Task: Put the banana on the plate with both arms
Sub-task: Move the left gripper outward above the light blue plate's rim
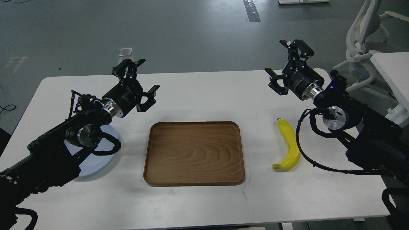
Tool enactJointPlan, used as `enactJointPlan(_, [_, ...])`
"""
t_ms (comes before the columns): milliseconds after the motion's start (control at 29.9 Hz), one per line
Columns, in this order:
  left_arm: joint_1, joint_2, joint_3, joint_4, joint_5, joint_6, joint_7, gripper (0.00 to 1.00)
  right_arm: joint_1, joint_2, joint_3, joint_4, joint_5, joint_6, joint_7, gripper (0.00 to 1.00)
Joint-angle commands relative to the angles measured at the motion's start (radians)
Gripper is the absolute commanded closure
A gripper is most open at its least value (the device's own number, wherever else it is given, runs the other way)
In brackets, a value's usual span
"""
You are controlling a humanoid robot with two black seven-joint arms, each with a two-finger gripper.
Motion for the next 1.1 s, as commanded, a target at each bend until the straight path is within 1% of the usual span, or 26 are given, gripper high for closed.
enactJointPlan(0, [0.013, 0.009, -0.001, -0.004, 0.001, -0.013, -0.013, 0.02, 0.010, 0.048, -0.006, 0.003, 0.006, -0.034, -0.020, 0.01])
enactJointPlan(33, [0.015, 0.009, -0.001, -0.004, 0.001, -0.013, -0.022, 0.02, 0.011, 0.056, -0.007, 0.003, 0.006, -0.039, -0.023, 0.01])
enactJointPlan(67, [0.016, 0.009, -0.002, -0.004, 0.001, -0.015, -0.042, 0.02, 0.013, 0.067, -0.009, 0.005, 0.013, -0.045, -0.032, 0.01])
enactJointPlan(100, [0.016, 0.009, -0.002, -0.004, 0.001, -0.015, -0.048, 0.02, 0.015, 0.071, -0.007, 0.005, 0.013, -0.048, -0.037, 0.01])
enactJointPlan(201, [0.018, 0.007, -0.001, -0.004, -0.002, -0.012, -0.048, 0.02, 0.019, 0.082, -0.009, 0.005, 0.015, -0.065, -0.052, 0.01])
enactJointPlan(234, [0.019, 0.007, -0.002, -0.004, -0.003, -0.010, -0.054, 0.02, 0.021, 0.085, -0.009, 0.003, 0.015, -0.071, -0.057, 0.01])
enactJointPlan(334, [0.019, 0.013, -0.002, 0.002, -0.010, -0.013, -0.056, 0.02, 0.024, 0.085, -0.009, 0.003, 0.018, -0.075, -0.072, 0.01])
enactJointPlan(602, [0.024, 0.024, -0.002, 0.002, -0.011, -0.015, -0.051, 0.02, 0.024, 0.071, -0.010, 0.009, 0.032, -0.075, -0.075, 0.01])
enactJointPlan(735, [0.024, 0.026, -0.002, 0.002, -0.013, -0.013, -0.051, 0.02, 0.022, 0.048, -0.009, 0.020, 0.056, -0.074, -0.095, 0.01])
enactJointPlan(1070, [0.021, 0.029, -0.005, 0.016, -0.013, -0.016, -0.057, 0.02, 0.011, 0.033, -0.009, 0.040, 0.056, -0.074, -0.095, 0.01])
